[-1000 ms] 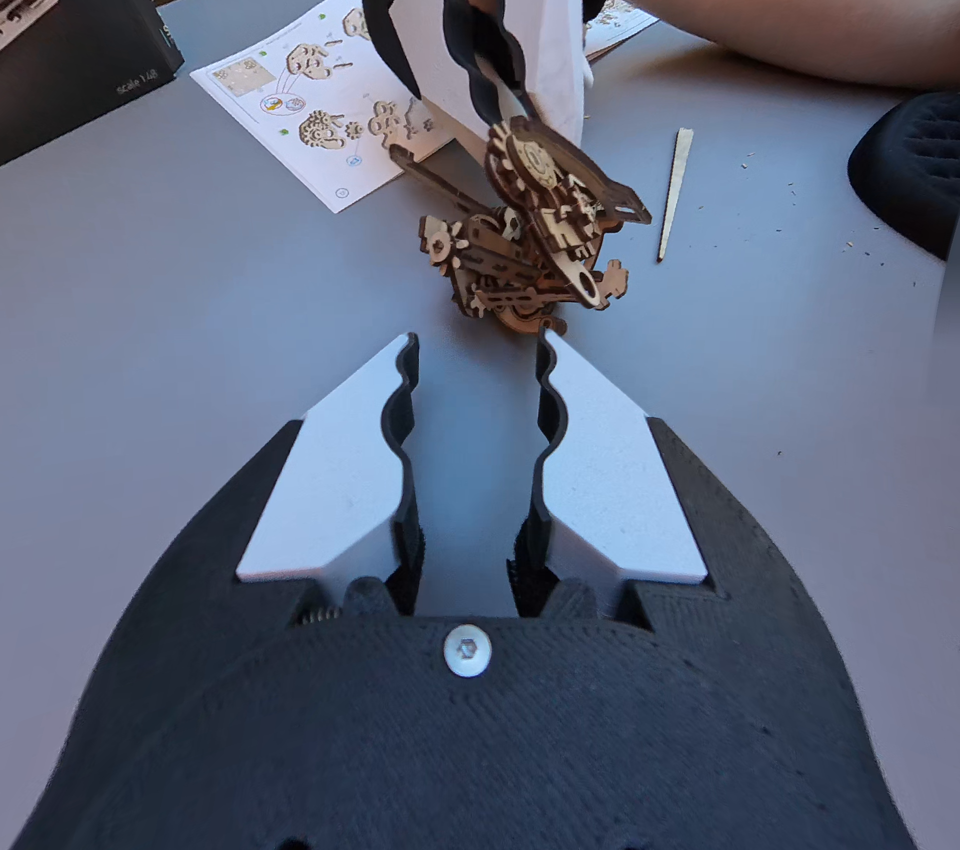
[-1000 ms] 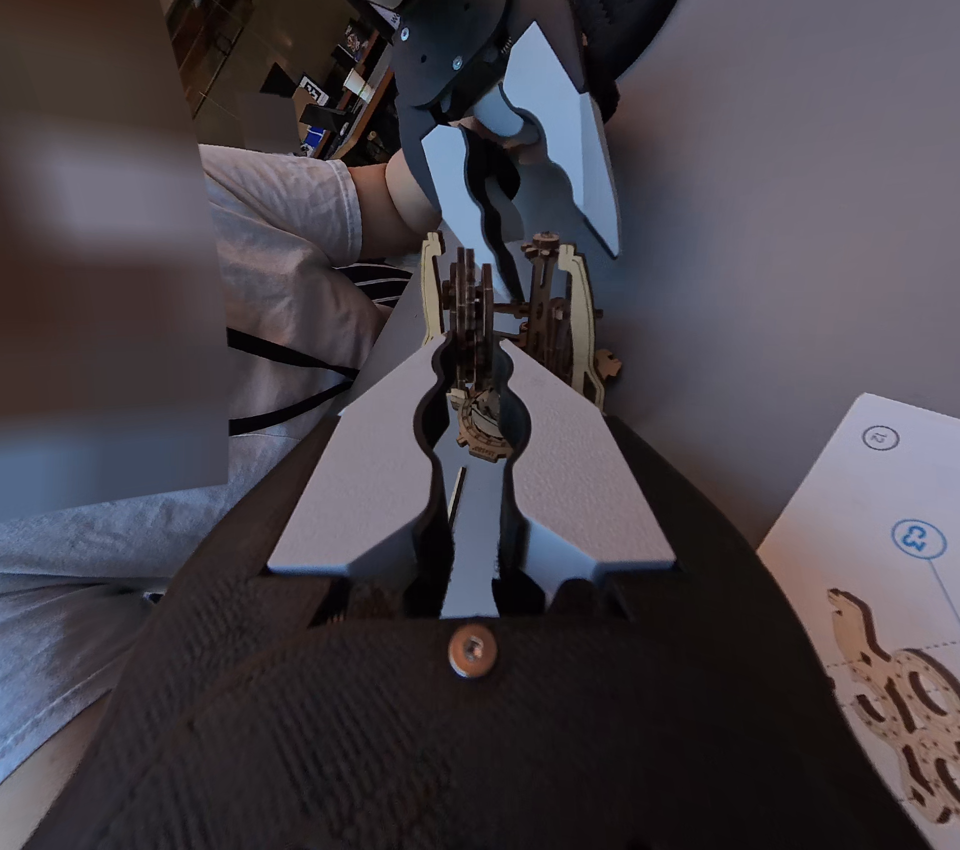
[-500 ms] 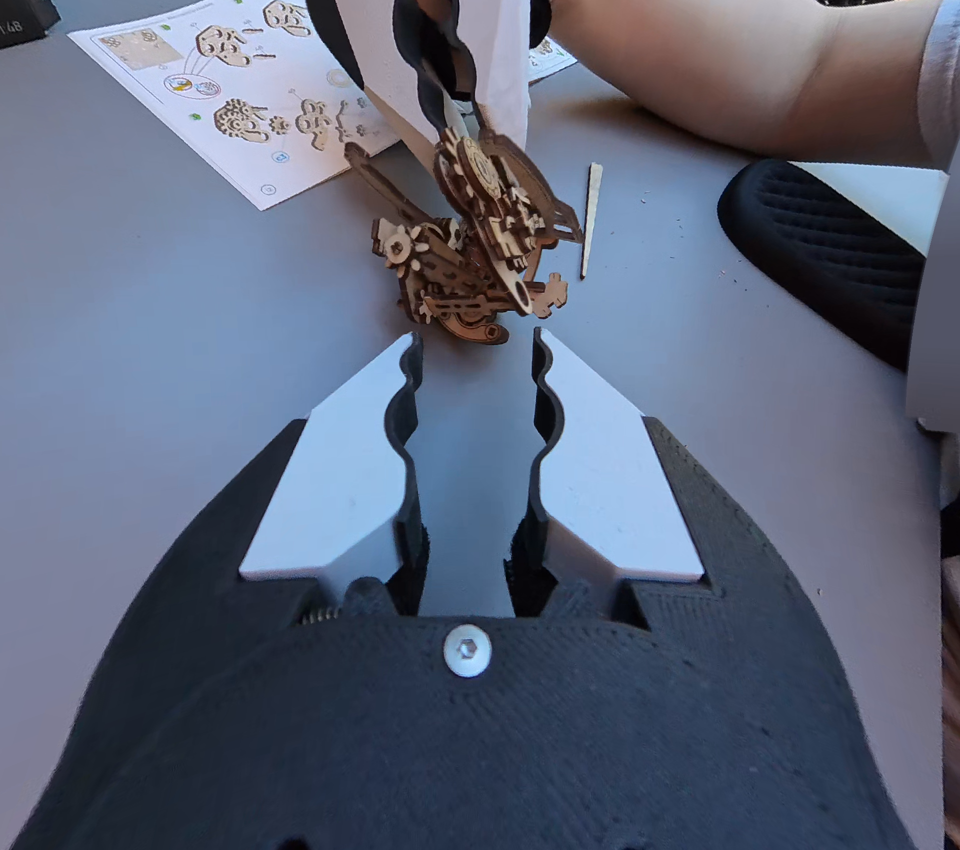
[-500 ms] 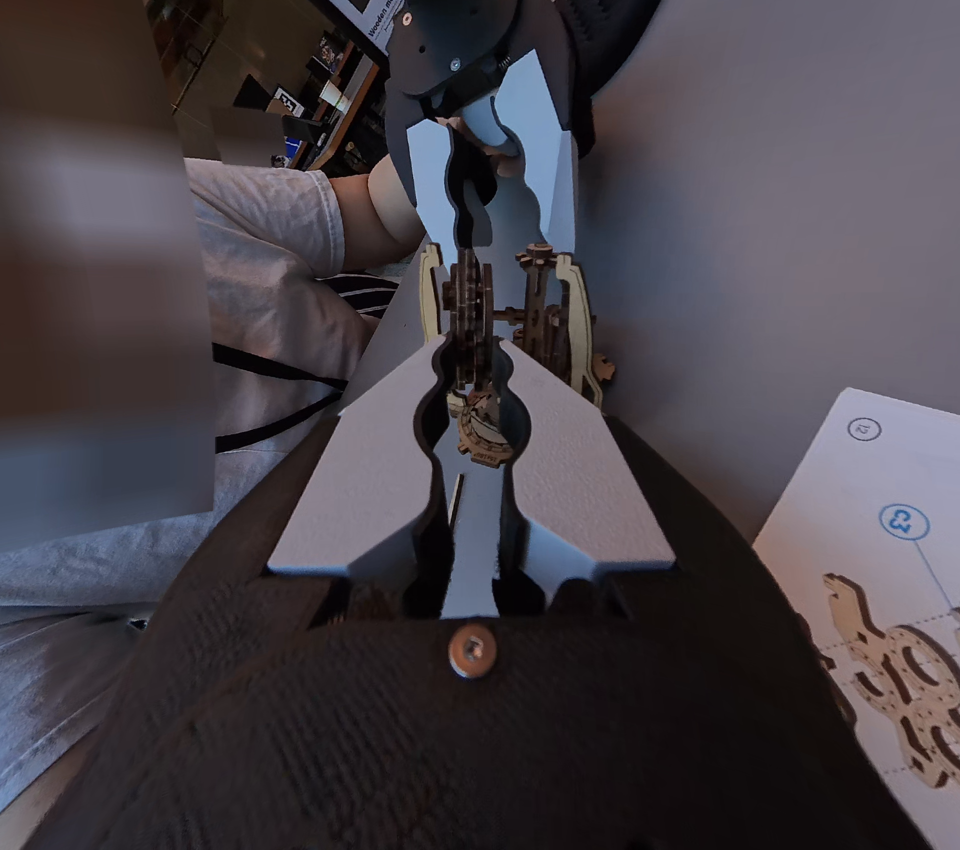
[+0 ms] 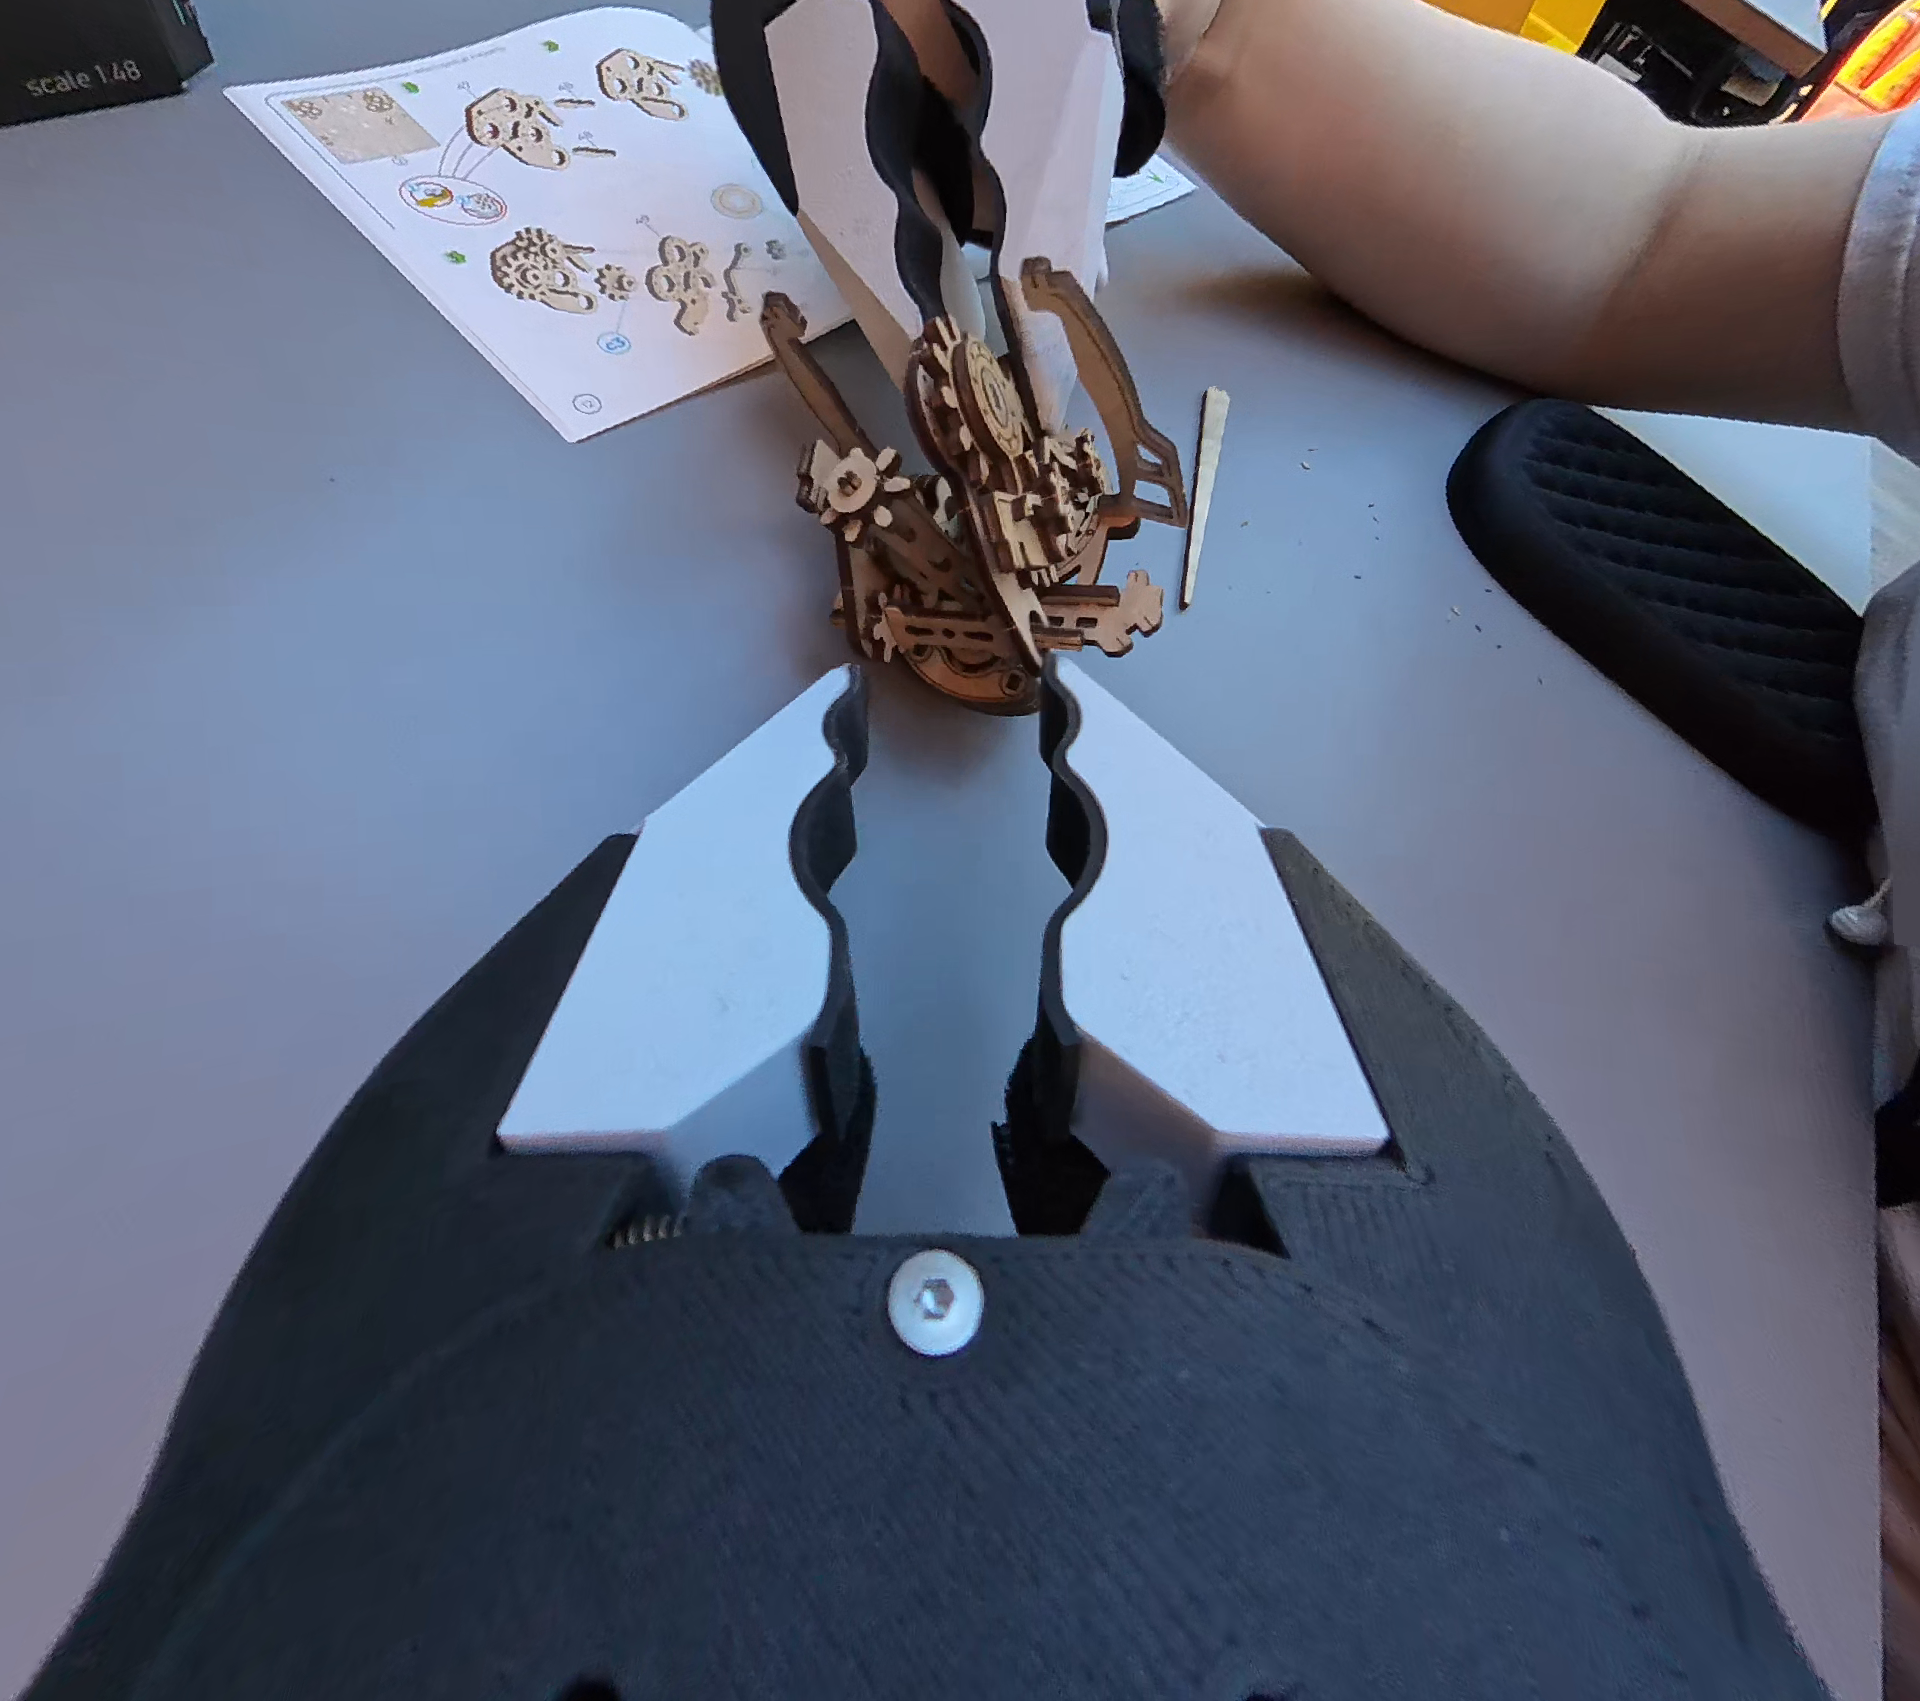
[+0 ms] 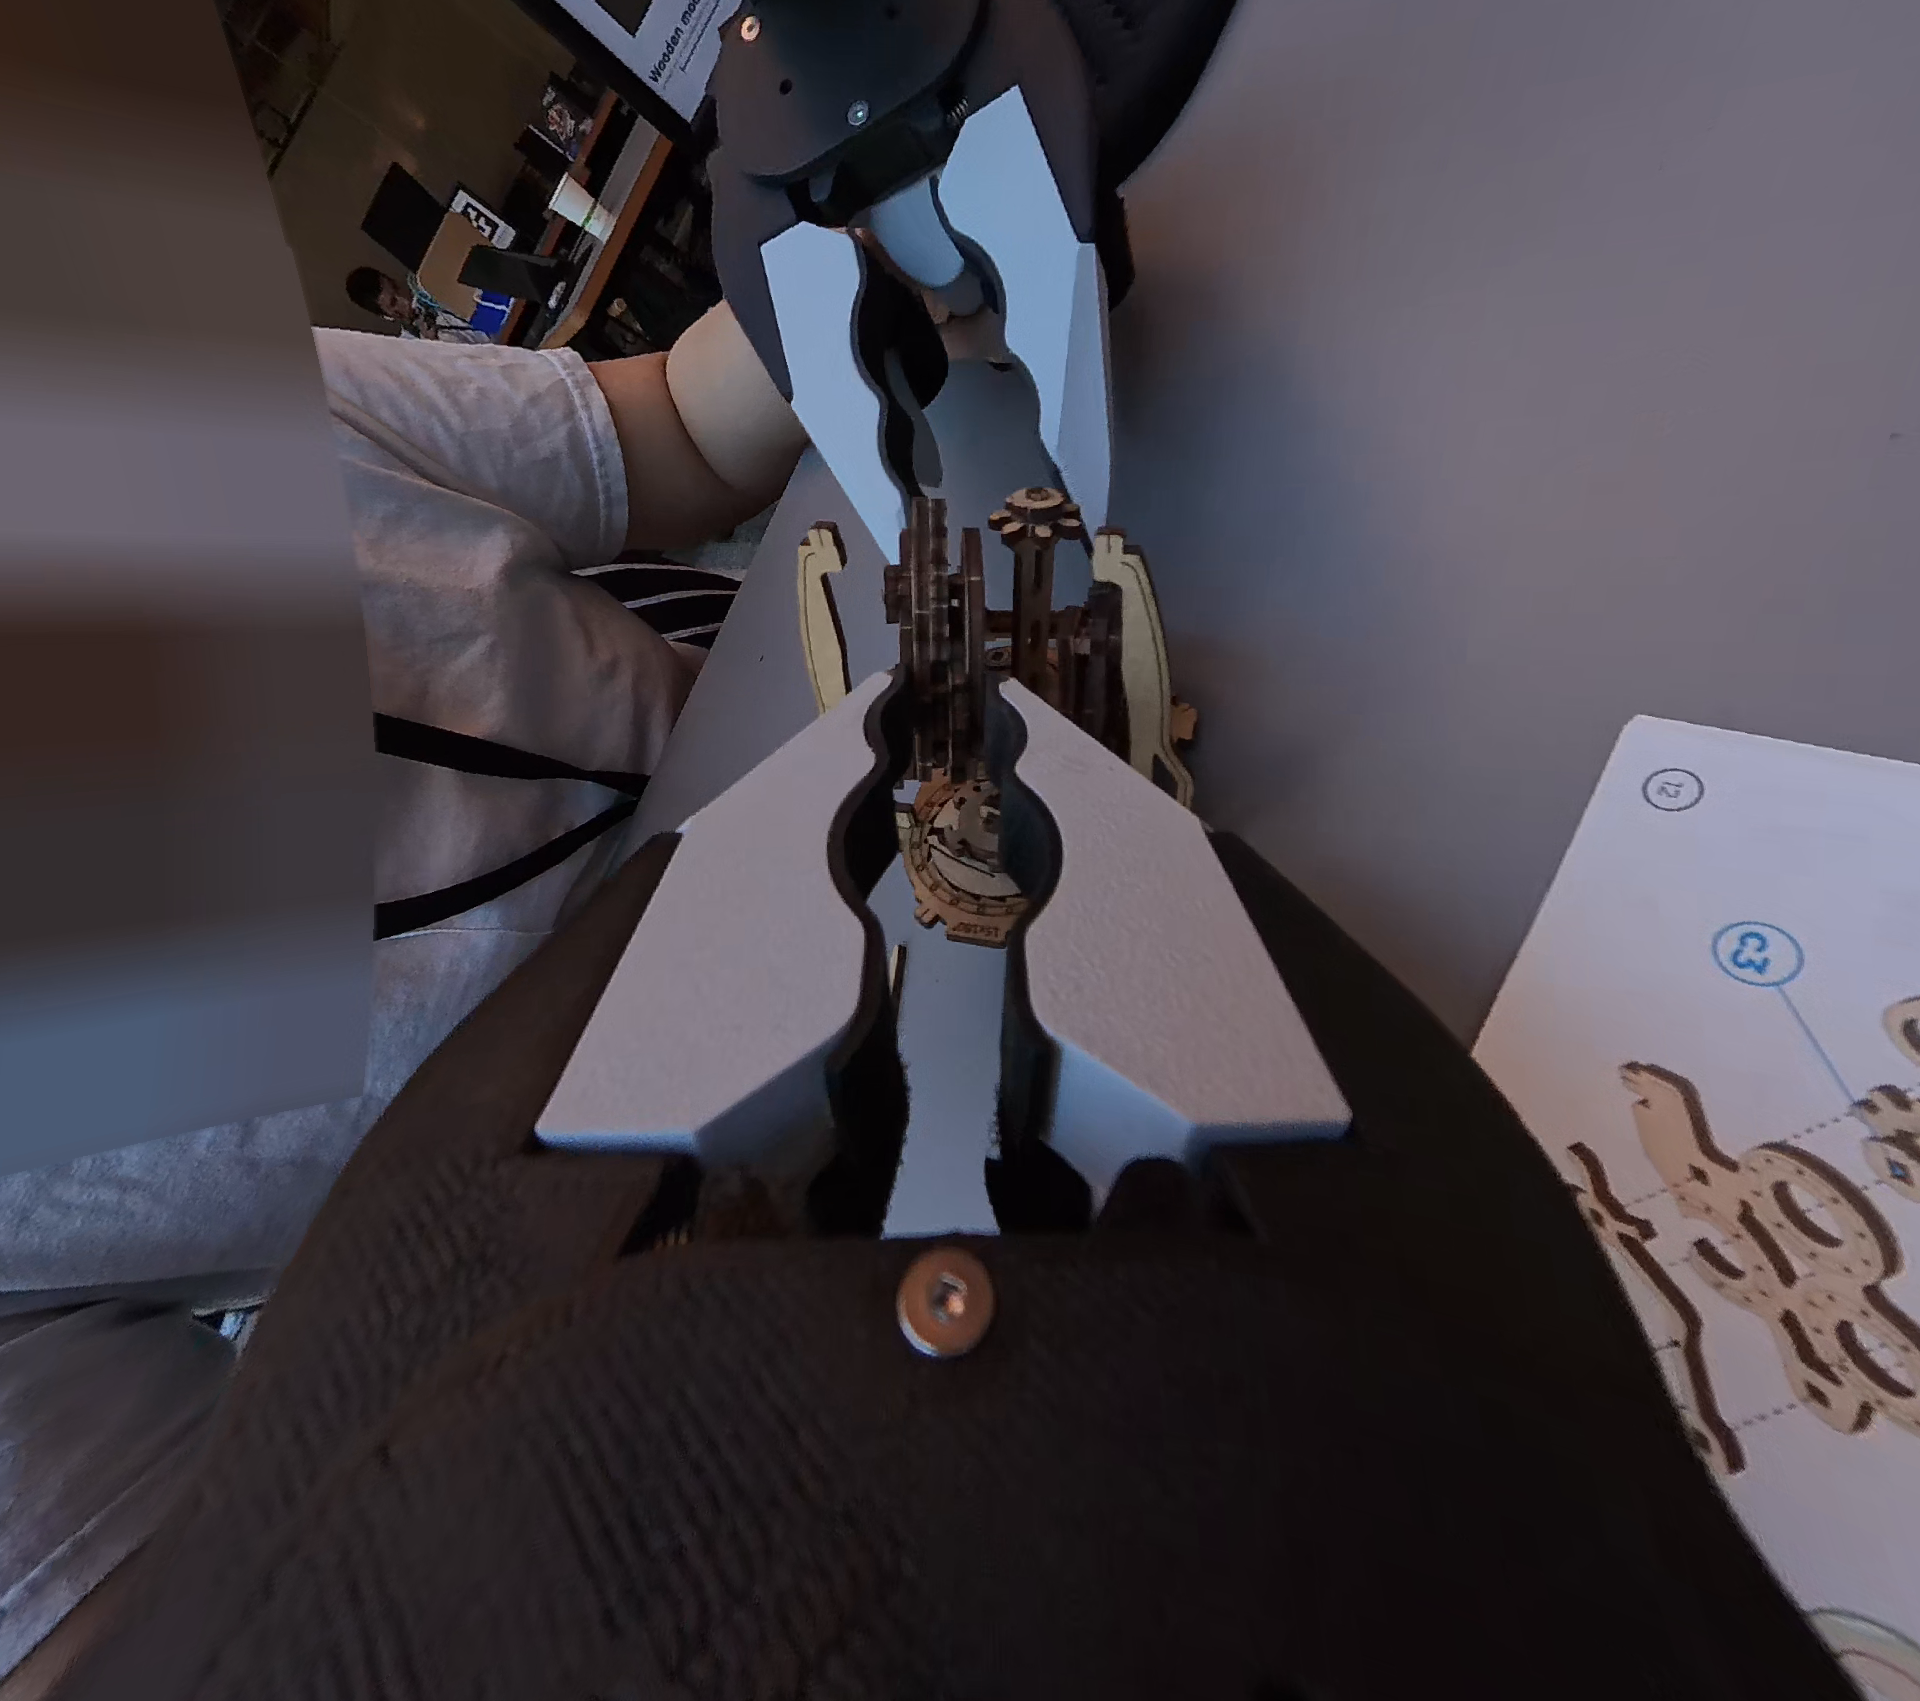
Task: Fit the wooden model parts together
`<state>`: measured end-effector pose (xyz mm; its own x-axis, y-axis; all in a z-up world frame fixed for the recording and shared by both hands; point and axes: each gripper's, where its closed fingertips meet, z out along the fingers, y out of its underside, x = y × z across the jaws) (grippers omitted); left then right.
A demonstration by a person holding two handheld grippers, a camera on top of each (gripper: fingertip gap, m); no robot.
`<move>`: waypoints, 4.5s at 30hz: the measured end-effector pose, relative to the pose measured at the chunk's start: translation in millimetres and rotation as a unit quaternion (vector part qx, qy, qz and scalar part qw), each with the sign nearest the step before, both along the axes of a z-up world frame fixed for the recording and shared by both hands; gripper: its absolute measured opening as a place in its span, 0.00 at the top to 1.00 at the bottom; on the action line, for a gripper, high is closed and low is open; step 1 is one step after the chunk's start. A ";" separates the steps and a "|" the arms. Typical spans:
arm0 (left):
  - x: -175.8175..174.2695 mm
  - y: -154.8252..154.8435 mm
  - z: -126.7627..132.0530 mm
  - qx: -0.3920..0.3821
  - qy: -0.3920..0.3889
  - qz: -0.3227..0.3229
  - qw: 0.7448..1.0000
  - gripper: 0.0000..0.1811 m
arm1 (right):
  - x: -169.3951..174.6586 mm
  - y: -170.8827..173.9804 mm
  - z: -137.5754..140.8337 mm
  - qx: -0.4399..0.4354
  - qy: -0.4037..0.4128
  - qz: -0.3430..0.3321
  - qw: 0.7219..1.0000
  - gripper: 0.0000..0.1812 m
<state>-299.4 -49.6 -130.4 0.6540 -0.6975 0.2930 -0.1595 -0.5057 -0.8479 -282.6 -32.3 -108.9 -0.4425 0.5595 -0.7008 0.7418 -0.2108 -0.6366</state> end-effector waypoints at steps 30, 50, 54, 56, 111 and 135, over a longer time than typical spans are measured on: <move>10.3 -10.6 -0.4 -0.039 -0.034 -0.048 0.997 0.98 | -2.4 -5.2 -2.8 -0.011 0.007 -0.031 0.999 0.94; 7.8 -8.2 0.2 -0.038 -0.036 -0.038 0.998 0.99 | 9.4 -5.3 -8.0 0.041 0.006 -0.003 0.999 0.94; 6.0 -6.7 0.3 -0.040 -0.039 -0.031 0.998 0.98 | 9.0 -5.0 -7.7 0.049 0.006 -0.005 0.999 0.95; 2.5 -5.2 -0.5 -0.044 -0.038 -0.021 0.998 0.89 | 8.5 -4.0 -7.4 0.045 0.005 -0.008 0.999 0.95; 46.9 -14.5 -21.5 -0.123 -0.031 0.051 0.991 0.97 | 17.1 -12.0 -13.3 0.035 -0.006 -0.041 0.999 0.94; 45.5 -13.7 -21.3 -0.140 -0.055 0.050 0.987 0.97 | 10.2 -10.3 -9.1 0.005 0.025 -0.066 0.998 0.94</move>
<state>-253.9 -63.3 -151.7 0.6692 -0.5129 0.5377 -0.0114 -0.7306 -0.6827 -272.4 -42.6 -117.9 -0.3988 0.6215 -0.6743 0.6758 -0.2979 -0.6742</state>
